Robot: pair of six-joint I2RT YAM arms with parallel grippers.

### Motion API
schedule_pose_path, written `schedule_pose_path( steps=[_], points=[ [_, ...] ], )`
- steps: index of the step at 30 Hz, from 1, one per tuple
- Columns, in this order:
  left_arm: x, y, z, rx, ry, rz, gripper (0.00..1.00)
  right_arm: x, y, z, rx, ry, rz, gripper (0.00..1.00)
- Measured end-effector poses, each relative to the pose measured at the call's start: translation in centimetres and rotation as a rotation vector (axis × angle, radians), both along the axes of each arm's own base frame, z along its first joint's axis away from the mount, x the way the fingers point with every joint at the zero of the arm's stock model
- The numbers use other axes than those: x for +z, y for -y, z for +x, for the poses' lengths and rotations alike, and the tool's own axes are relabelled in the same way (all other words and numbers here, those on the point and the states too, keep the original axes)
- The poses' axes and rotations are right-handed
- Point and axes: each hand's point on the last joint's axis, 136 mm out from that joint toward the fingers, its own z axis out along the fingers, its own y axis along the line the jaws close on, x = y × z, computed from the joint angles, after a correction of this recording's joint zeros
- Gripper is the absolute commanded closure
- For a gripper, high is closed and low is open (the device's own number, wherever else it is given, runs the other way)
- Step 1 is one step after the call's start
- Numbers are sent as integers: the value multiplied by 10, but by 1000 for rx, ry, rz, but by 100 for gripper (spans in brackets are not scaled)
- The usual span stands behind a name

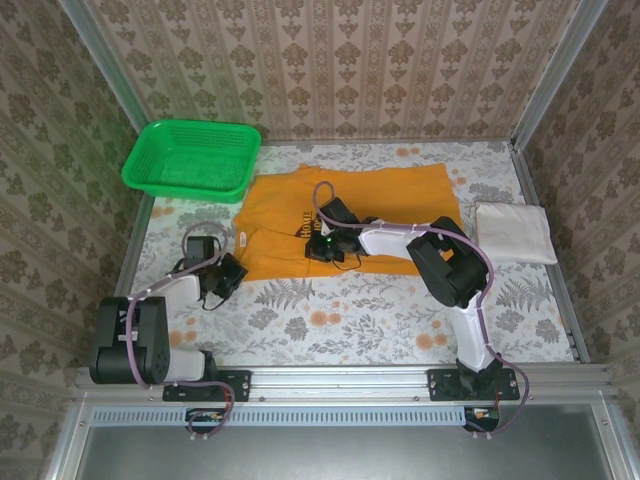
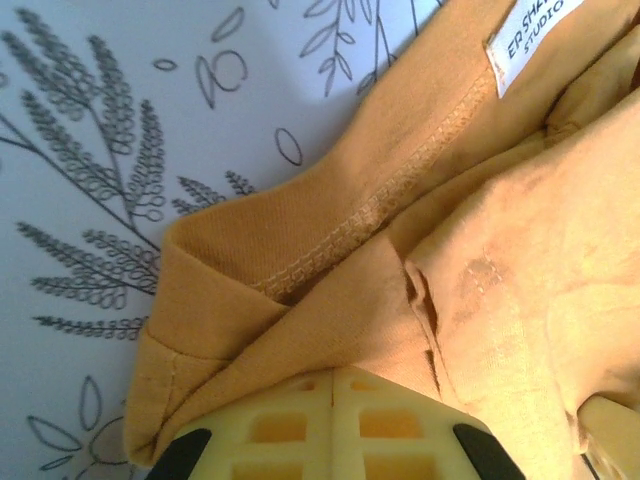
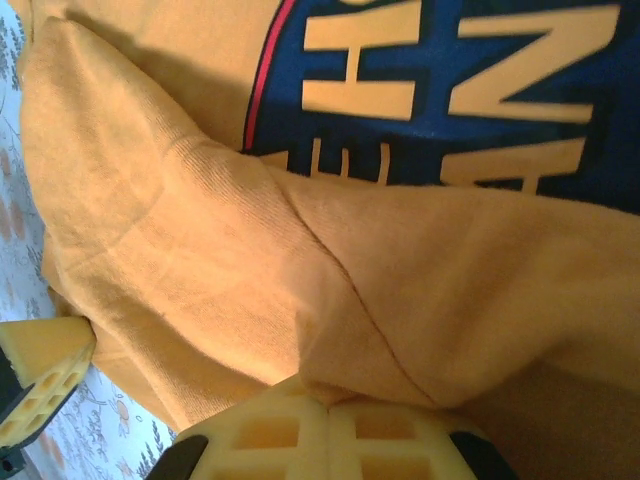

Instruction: Fold and stack the t-shirts

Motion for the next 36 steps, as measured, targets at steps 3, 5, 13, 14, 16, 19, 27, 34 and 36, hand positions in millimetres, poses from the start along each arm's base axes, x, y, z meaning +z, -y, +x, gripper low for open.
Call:
schedule_pose_path(
  steps=[3, 5, 13, 14, 16, 19, 27, 34, 36],
  points=[
    [0, -1, 0, 6, 0, -10, 98, 0, 3, 2, 2, 16, -16, 100],
    [0, -2, 0, 7, -1, -14, 98, 1, 5, 3, 5, 29, -28, 100],
    [0, -4, 0, 14, -4, -22, 98, 12, 9, 20, -5, 77, -47, 99],
    [0, -4, 0, 14, -4, -23, 98, 14, 10, 21, -3, 81, -47, 90],
    [0, -4, 0, 14, -4, -23, 98, 15, 9, 22, 4, 89, -52, 69],
    [0, -4, 0, 12, -2, -23, 92, 15, 10, 22, 13, 94, -57, 52],
    [35, -9, 0, -45, 21, 88, 69, 47, 46, 13, -21, 186, -103, 43],
    [90, 30, 58, -173, 166, 123, 63, 55, 146, 52, -236, 227, -182, 42],
    [85, 44, 75, -206, 163, 120, 63, 46, 177, 59, -295, 201, -211, 42]
  ],
)
